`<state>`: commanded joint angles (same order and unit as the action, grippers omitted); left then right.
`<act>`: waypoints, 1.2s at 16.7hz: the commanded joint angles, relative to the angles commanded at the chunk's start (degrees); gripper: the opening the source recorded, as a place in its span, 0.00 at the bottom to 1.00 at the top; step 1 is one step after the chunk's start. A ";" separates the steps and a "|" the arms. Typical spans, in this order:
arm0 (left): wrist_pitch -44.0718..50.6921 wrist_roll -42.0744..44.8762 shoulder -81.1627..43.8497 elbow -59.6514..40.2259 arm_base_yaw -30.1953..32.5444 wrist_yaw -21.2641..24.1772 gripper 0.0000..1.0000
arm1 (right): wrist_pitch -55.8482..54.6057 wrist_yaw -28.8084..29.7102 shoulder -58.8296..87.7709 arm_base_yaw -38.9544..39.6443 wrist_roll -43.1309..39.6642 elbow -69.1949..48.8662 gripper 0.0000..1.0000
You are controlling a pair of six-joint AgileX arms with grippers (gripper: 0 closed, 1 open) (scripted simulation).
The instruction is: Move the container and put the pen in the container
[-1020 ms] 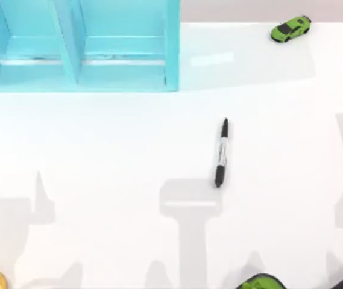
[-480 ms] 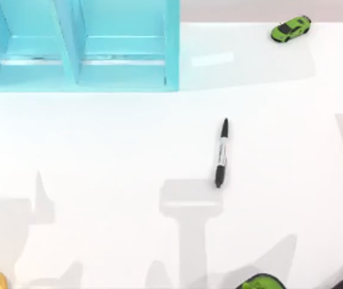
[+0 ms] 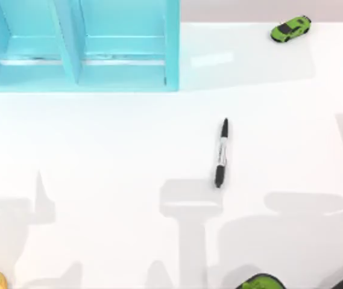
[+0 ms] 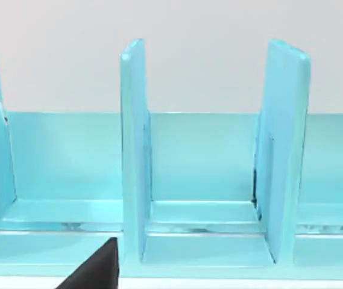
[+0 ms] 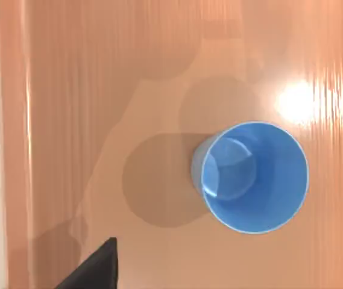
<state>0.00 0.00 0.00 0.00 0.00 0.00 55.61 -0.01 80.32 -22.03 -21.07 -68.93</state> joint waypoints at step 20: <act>0.00 0.00 0.00 0.00 0.00 0.00 1.00 | 14.98 -0.09 28.73 -7.40 -7.28 -20.42 1.00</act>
<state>0.00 0.00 0.00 0.00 0.00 0.00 70.59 -0.10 109.05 -29.43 -28.35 -89.35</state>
